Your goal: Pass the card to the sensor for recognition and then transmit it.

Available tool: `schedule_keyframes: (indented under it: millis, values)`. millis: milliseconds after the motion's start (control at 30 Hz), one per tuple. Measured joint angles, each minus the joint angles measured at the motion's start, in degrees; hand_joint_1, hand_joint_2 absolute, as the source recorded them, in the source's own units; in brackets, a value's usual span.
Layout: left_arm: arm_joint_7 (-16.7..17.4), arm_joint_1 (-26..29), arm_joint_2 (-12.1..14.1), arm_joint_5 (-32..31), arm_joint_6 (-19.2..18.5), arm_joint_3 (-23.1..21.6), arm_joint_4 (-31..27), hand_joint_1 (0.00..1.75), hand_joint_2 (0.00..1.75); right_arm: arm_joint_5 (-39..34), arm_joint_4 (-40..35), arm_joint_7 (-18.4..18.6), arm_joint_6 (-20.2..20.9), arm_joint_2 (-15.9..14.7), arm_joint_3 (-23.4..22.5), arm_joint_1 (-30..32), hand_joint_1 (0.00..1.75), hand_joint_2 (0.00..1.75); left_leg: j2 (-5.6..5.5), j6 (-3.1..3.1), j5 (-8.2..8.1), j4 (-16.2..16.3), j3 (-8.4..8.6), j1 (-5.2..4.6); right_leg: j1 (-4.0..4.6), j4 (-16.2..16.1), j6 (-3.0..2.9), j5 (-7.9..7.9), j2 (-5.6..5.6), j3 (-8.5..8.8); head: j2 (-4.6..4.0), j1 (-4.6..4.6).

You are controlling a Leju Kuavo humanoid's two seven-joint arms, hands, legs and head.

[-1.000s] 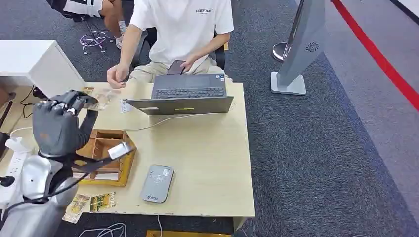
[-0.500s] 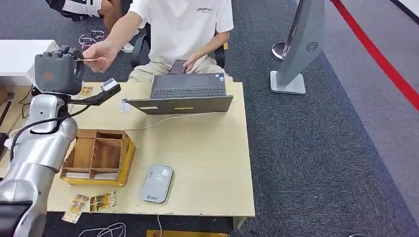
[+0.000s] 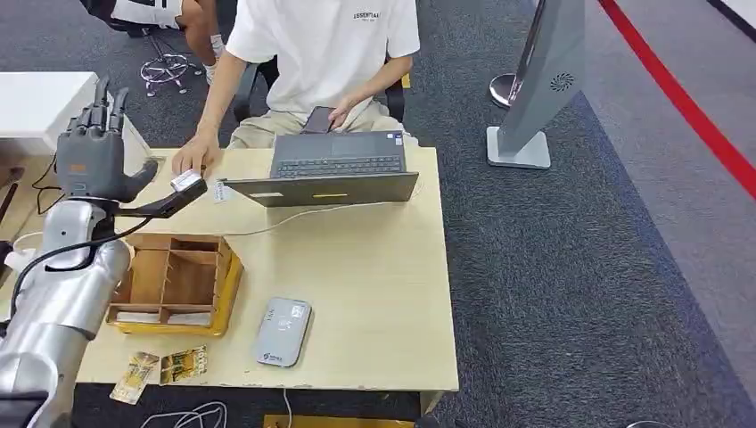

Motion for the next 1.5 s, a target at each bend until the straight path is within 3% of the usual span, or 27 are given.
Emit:
schedule_keyframes:
  millis: [133,233,367,467,600,733,800,933,1033,1133,1200,1233,1267,1367,1400,1433,1500]
  values:
    - [-3.6,11.6,4.0,9.0,-2.5,4.5,-12.4,0.00,1.75,-1.3,0.0,0.1,-1.2,-0.1,0.0,0.4,0.00,1.75,0.42,-0.07,-0.14,-0.1,0.06,-0.02,-0.03,0.0,-0.01,-0.02,0.45,-0.07,0.00,-0.02]
    - [-7.5,23.1,6.6,17.2,-3.2,11.2,-22.2,0.00,1.75,-1.6,0.0,1.1,-2.3,-0.3,0.0,1.1,0.00,1.75,0.65,-0.09,-0.25,-0.1,0.02,0.00,-0.01,0.0,-0.03,-0.06,0.68,-0.20,0.00,-0.04]
    - [-12.2,34.7,7.8,24.3,-3.5,22.1,-30.1,0.00,1.75,-1.7,0.0,2.2,-3.5,-0.7,0.0,1.5,0.00,1.75,0.61,-0.07,-0.32,-0.1,-0.03,0.01,0.00,0.0,-0.10,-0.18,0.61,-0.22,0.00,0.00]
    - [-17.6,40.7,7.0,33.7,-7.2,32.6,-33.2,0.00,1.75,-2.2,0.0,2.5,-4.4,-0.9,0.0,1.9,0.00,1.75,0.61,-0.08,-0.34,-0.1,-0.04,0.03,0.01,0.0,-0.09,-0.20,0.61,-0.21,0.00,0.00]
    - [-26.2,42.4,3.1,44.3,-17.0,50.8,-33.1,0.00,1.75,-2.2,0.2,3.6,-5.9,-1.1,0.0,2.4,0.00,1.75,0.54,-0.08,-0.34,-0.1,-0.10,0.06,0.03,0.0,-0.02,-0.25,0.51,-0.19,0.00,0.00]
    - [-29.7,41.1,0.7,50.1,-26.1,67.8,-26.6,0.00,1.75,-2.4,0.2,4.1,-7.5,-1.3,0.0,3.0,0.00,1.75,0.54,-0.08,-0.38,-0.1,-0.05,0.05,0.02,0.0,0.01,-0.28,0.51,-0.16,0.00,0.04]
    - [-28.3,38.7,0.7,54.2,-29.5,74.5,-18.6,0.00,1.75,-2.8,0.3,4.5,-8.2,-1.4,0.0,3.3,0.00,1.75,0.41,-0.08,-0.38,-0.1,-0.05,0.05,0.02,0.0,0.00,-0.29,0.37,-0.15,0.00,0.02]
    - [-26.3,35.4,0.6,63.9,-30.7,84.6,-1.0,0.00,1.75,-2.4,0.3,4.4,-6.6,-1.8,-0.1,3.2,0.00,1.75,0.18,-0.09,-0.36,-0.1,-0.04,0.03,0.01,0.0,-0.01,-0.31,0.17,-0.08,0.00,-0.11]
    - [-27.6,34.9,0.3,65.7,-30.7,88.3,8.8,0.00,1.75,-2.3,0.3,4.4,-6.1,-2.4,-0.1,3.1,0.00,1.75,0.08,-0.08,-0.34,-0.1,-0.05,0.05,0.03,0.0,-0.01,-0.31,0.04,-0.07,0.00,-0.02]
    - [-27.3,34.3,0.4,66.7,-30.7,89.9,13.6,0.00,1.75,-2.2,0.3,4.4,-6.1,-2.6,-0.1,3.1,0.00,1.75,-0.02,-0.06,-0.35,-0.1,-0.09,0.02,0.01,0.0,0.00,-0.31,-0.08,0.01,0.00,0.02]
    - [-20.4,33.6,-0.2,74.6,-31.0,91.5,16.5,0.00,1.75,-1.6,0.3,4.7,-6.1,-2.6,-0.1,3.0,0.00,1.75,-0.07,-0.04,-0.36,-0.1,-0.05,-0.06,-0.09,0.0,0.00,-0.31,-0.17,0.08,0.00,0.07]
    - [-16.3,33.6,-1.7,79.3,-29.3,92.9,18.2,0.00,1.75,-1.2,0.3,4.9,-6.1,-2.6,-0.1,2.8,0.00,1.75,-0.04,0.05,-0.42,-0.1,0.03,-0.17,-0.20,0.0,0.01,-0.31,-0.12,0.08,0.00,0.02]
    - [-14.7,33.6,-3.9,80.9,-26.6,93.9,19.8,0.00,1.75,-0.6,0.3,5.4,-6.1,-2.6,0.0,2.7,0.00,1.75,0.05,0.06,-0.43,-0.1,0.11,-0.26,-0.28,0.0,0.01,-0.31,-0.07,0.10,0.00,-0.09]
    - [-10.6,33.8,-10.8,78.5,-17.4,94.7,25.8,0.00,1.75,0.7,0.3,6.7,-6.1,-2.6,0.5,2.5,0.00,1.75,-0.02,0.19,-0.40,-0.1,0.11,-0.45,-0.44,0.0,0.22,-0.37,-0.11,0.10,0.00,-0.24]
    - [-8.2,33.8,-14.2,76.9,-14.9,94.7,28.1,0.00,1.75,1.1,0.3,7.2,-6.0,-2.6,0.8,2.3,0.00,1.75,-0.05,0.31,-0.38,0.0,0.08,-0.44,-0.43,-0.1,0.29,-0.39,-0.15,0.13,0.00,-0.20]
    - [-6.4,33.8,-16.7,75.4,-13.8,94.7,30.0,0.00,1.75,1.5,0.3,7.8,-6.0,-2.6,1.0,2.0,0.00,1.75,-0.06,0.38,-0.41,0.0,0.06,-0.41,-0.40,-0.1,0.40,-0.33,-0.16,0.18,0.00,-0.04]
    - [-4.0,33.8,-20.2,71.2,-16.0,93.7,32.7,0.00,1.75,1.8,0.3,8.5,-6.1,-2.6,1.1,1.6,0.00,1.75,-0.07,0.50,-0.44,0.0,0.05,-0.44,-0.43,-0.2,0.49,-0.30,-0.18,0.20,0.00,0.20]
